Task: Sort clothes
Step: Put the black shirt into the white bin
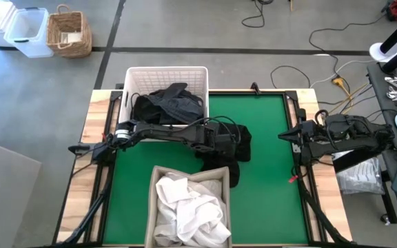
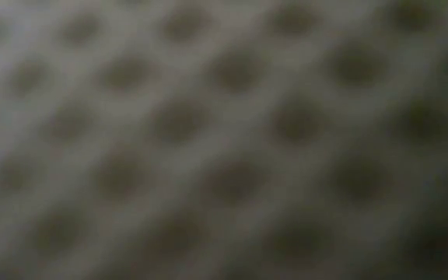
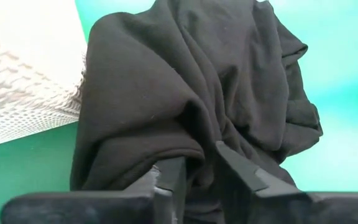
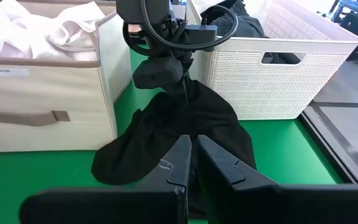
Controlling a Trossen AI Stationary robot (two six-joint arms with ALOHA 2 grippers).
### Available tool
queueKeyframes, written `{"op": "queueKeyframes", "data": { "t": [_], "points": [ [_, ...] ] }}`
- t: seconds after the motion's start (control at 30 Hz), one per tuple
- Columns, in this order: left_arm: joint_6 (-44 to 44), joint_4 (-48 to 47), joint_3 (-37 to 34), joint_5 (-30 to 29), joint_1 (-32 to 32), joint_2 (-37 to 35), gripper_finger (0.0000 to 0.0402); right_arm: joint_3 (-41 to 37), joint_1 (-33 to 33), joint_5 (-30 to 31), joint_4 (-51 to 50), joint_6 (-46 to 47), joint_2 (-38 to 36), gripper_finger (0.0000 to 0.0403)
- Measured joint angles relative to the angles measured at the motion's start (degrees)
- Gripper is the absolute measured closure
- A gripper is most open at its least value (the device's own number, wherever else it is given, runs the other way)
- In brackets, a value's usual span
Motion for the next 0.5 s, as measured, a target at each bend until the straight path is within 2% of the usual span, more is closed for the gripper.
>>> {"op": "queueKeyframes", "data": {
  "t": [0.2, 0.5],
  "points": [
    [-0.2, 0.3, 0.0, -0.3, 0.0, 0.0, 0.0393, 0.0, 0.0, 0.0, 0.0, 0.0, 0.0, 0.0385],
    [-0.1, 2.0, -0.1, -1.3, 0.0, 0.1, 0.0401, 0.0, 0.0, 0.0, 0.0, 0.0, 0.0, 0.0385]
  ]
}}
